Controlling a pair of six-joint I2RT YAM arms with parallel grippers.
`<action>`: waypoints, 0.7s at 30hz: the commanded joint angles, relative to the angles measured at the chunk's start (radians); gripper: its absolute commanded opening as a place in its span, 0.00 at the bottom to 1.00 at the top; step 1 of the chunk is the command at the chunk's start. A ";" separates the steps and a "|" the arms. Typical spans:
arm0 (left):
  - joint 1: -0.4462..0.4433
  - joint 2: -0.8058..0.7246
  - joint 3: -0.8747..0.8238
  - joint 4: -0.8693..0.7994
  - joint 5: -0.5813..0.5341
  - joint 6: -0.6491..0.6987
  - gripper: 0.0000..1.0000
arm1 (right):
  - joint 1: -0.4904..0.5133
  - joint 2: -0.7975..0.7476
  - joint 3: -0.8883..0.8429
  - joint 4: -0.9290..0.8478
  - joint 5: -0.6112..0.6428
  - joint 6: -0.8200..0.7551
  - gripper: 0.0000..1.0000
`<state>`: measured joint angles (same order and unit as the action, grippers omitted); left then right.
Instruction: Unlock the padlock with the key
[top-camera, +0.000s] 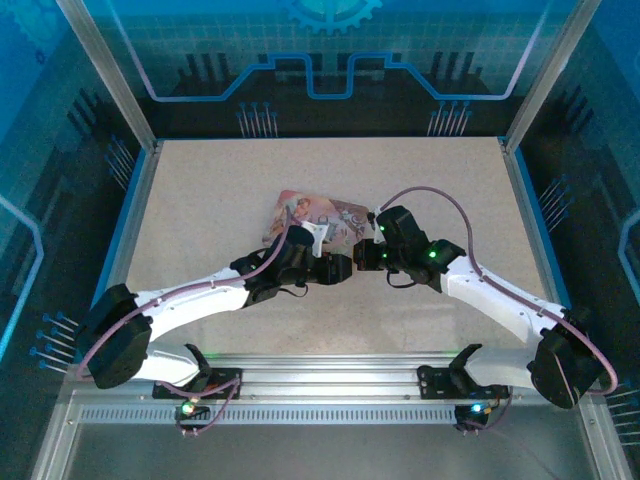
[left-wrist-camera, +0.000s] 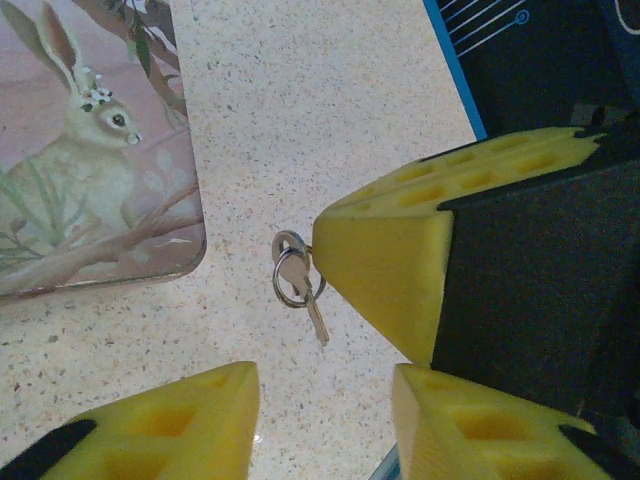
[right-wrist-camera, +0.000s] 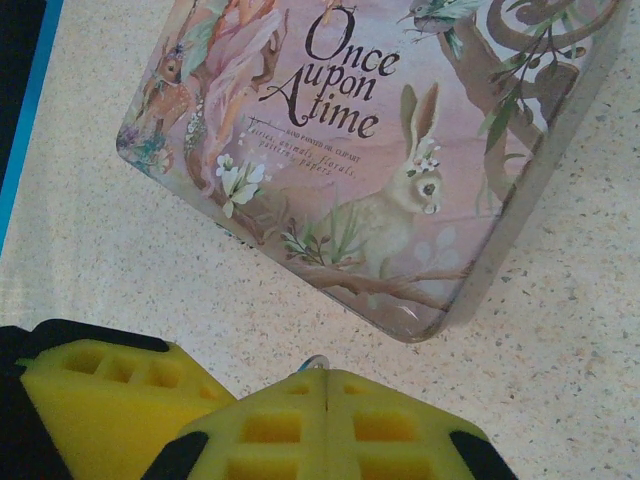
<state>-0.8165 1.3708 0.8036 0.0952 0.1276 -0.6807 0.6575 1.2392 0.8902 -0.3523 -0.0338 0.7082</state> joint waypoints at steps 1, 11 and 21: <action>-0.006 0.004 0.026 0.009 -0.018 -0.004 0.37 | 0.025 -0.027 0.000 -0.028 -0.015 0.014 0.00; -0.006 -0.012 0.005 0.032 -0.024 0.006 0.38 | 0.021 -0.025 0.016 -0.048 -0.041 0.013 0.00; 0.009 -0.068 -0.075 0.114 -0.037 0.045 0.38 | -0.007 -0.018 0.024 -0.077 -0.089 0.017 0.00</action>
<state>-0.8200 1.3449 0.7567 0.1421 0.1246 -0.6693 0.6556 1.2327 0.8913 -0.3859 -0.0704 0.7155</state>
